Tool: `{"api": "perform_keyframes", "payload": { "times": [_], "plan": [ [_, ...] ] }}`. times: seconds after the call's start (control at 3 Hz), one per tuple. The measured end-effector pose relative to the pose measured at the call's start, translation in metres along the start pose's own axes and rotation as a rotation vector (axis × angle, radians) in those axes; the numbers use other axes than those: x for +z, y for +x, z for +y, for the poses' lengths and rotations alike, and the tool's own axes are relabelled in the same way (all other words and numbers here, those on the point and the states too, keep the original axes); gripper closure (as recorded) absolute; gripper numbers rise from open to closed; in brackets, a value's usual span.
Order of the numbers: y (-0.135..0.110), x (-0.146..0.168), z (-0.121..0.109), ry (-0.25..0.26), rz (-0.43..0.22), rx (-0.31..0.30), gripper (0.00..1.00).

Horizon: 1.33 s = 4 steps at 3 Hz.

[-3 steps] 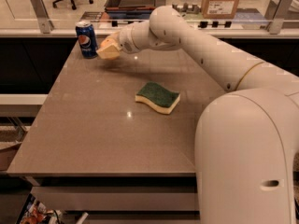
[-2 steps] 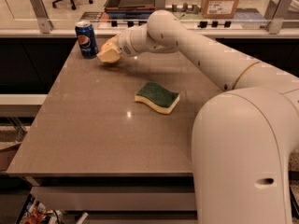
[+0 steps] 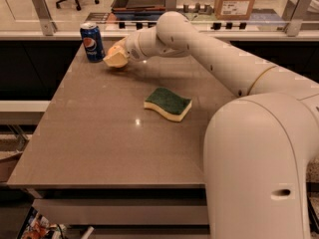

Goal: Move orange near pepsi can

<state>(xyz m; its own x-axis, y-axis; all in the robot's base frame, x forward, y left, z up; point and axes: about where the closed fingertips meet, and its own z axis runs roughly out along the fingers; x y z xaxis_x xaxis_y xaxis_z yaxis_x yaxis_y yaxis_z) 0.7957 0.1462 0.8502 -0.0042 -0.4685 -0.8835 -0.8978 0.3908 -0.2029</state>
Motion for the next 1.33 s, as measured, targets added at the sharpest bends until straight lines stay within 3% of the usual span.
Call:
{"api": "perform_keyframes", "payload": {
  "times": [1.0, 1.33],
  "plan": [
    [0.0004, 0.0078, 0.0060, -0.013, 0.001, 0.001, 0.14],
    [0.0005, 0.0104, 0.0080, -0.018, 0.001, 0.001, 0.00]
  ]
}}
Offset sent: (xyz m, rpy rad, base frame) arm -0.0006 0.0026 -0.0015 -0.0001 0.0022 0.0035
